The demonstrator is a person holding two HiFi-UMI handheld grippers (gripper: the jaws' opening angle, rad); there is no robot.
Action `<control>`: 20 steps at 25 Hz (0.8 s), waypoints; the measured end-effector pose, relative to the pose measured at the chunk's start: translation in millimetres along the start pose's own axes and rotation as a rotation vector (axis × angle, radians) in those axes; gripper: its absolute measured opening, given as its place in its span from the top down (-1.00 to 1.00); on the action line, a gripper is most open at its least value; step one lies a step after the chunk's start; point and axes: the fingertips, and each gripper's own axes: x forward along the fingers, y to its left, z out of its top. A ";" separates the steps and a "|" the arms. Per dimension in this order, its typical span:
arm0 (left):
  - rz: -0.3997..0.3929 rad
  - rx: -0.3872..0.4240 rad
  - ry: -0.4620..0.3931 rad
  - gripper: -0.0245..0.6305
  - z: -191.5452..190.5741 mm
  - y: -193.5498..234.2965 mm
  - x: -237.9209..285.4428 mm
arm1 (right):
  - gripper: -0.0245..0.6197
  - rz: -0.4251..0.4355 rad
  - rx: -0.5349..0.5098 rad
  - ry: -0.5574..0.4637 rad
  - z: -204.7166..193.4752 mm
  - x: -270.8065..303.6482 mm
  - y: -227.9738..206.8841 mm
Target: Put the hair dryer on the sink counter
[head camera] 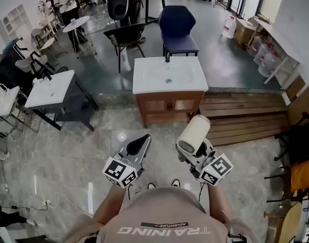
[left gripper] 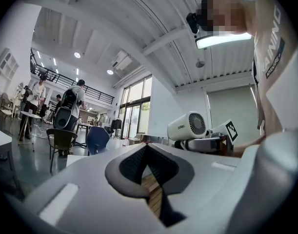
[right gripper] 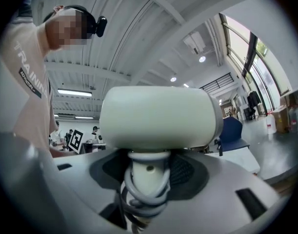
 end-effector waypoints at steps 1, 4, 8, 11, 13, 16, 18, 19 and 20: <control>0.007 0.002 0.008 0.90 -2.2 3.2 -2.0 | 0.24 -0.013 -0.009 0.004 -1.1 0.6 -0.5; 0.023 -0.005 0.022 0.90 -6.6 12.9 -8.9 | 0.24 -0.030 0.000 0.010 -5.5 3.5 -0.1; 0.042 -0.010 0.023 0.90 -2.8 33.6 -20.8 | 0.24 -0.066 0.008 0.012 -7.8 12.9 2.2; 0.074 -0.007 0.020 0.90 1.3 56.6 -34.1 | 0.24 -0.095 0.001 0.009 -6.5 23.4 5.9; 0.102 -0.005 0.021 0.90 -1.1 71.0 -45.3 | 0.24 -0.099 0.002 0.014 -8.8 30.5 9.6; 0.136 -0.017 0.027 0.90 -9.4 89.4 -61.9 | 0.24 -0.092 0.007 0.029 -16.3 42.5 14.8; 0.146 -0.028 0.028 0.90 -14.5 99.2 -70.0 | 0.24 -0.080 0.022 0.037 -21.6 51.5 16.6; 0.153 -0.031 0.028 0.90 -16.6 103.7 -73.6 | 0.24 -0.072 0.031 0.038 -24.0 56.3 17.3; 0.160 -0.035 0.029 0.90 -18.6 108.0 -77.4 | 0.24 -0.062 0.039 0.039 -26.3 61.1 18.4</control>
